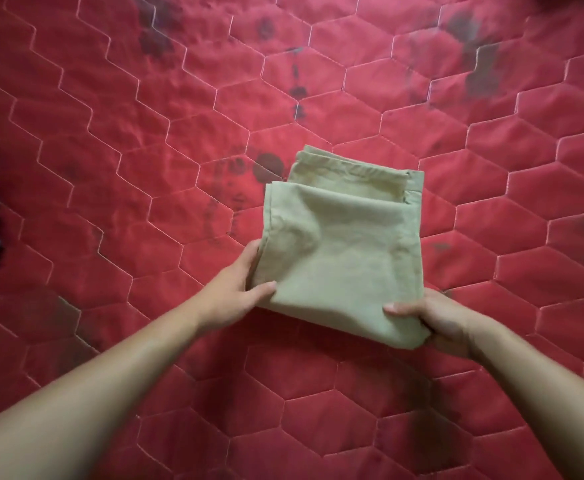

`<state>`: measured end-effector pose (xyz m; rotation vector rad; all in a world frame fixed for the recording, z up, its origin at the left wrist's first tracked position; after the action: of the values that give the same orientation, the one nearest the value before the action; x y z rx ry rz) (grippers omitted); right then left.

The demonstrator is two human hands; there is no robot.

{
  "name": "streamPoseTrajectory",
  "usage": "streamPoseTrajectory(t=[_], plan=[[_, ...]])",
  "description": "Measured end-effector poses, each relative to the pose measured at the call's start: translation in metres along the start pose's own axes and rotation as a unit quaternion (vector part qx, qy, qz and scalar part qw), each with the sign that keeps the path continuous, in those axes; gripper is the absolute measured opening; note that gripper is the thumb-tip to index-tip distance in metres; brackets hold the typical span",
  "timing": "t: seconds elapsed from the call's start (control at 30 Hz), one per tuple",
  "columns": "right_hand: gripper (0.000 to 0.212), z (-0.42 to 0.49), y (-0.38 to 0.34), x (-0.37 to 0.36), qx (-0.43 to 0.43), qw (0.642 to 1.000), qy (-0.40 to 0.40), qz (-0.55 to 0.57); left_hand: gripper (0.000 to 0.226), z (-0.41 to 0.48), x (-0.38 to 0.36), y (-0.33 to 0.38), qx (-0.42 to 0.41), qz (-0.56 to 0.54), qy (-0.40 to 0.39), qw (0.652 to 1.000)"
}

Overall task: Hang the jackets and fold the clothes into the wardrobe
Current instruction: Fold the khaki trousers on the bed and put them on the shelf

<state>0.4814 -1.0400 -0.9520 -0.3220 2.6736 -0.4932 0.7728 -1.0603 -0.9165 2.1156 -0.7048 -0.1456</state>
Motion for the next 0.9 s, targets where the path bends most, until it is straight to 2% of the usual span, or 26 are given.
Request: streamPoseTrajectory(t=[0.1, 0.17, 0.27, 0.37, 0.5, 0.6, 0.7, 0.77, 0.9], plan=[[0.043, -0.006, -0.010, 0.002, 0.048, 0.998, 0.034, 0.038, 0.054, 0.001, 0.016, 0.015, 0.003, 0.076, 0.048, 0.996], [0.034, -0.011, -0.022, 0.004, 0.080, 0.993, 0.052, 0.071, 0.050, 0.005, 0.024, 0.040, -0.038, 0.106, 0.074, 0.991], [0.032, -0.013, -0.033, 0.011, 0.108, 0.988, 0.073, 0.084, 0.036, 0.018, 0.025, 0.059, -0.084, 0.037, 0.086, 0.992], [0.032, -0.010, -0.028, 0.008, 0.098, 0.990, 0.070, 0.077, 0.033, 0.031, 0.022, 0.041, -0.058, -0.026, 0.075, 0.995], [0.032, -0.010, -0.024, 0.003, 0.085, 0.990, 0.069, 0.089, 0.035, 0.040, 0.021, 0.040, -0.060, 0.028, 0.069, 0.995], [0.029, -0.019, -0.043, 0.005, 0.135, 0.983, 0.077, 0.097, 0.032, 0.041, 0.025, 0.058, -0.095, 0.019, 0.074, 0.992], [0.021, -0.025, -0.061, 0.015, 0.172, 0.976, 0.118, 0.063, 0.033, 0.043, 0.037, 0.068, -0.130, -0.019, 0.100, 0.986], [0.018, -0.019, -0.059, 0.019, 0.162, 0.975, 0.144, 0.043, 0.034, 0.051, 0.041, 0.062, -0.108, -0.038, 0.107, 0.988], [0.025, 0.001, -0.047, 0.026, 0.143, 0.971, 0.190, 0.020, 0.025, 0.068, 0.038, 0.033, -0.002, -0.043, 0.114, 0.993]])
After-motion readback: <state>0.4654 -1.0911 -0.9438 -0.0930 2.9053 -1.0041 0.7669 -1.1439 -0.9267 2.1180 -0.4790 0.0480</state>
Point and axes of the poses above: each hand's wrist, its own z-axis towards the middle knuckle, its own x-axis out of the back of the hand, y = z × x, the point moved 10 cm from there along z, towards the middle knuckle, and after that the axes turned 7 degrees about -y, right-handed, at the moved point
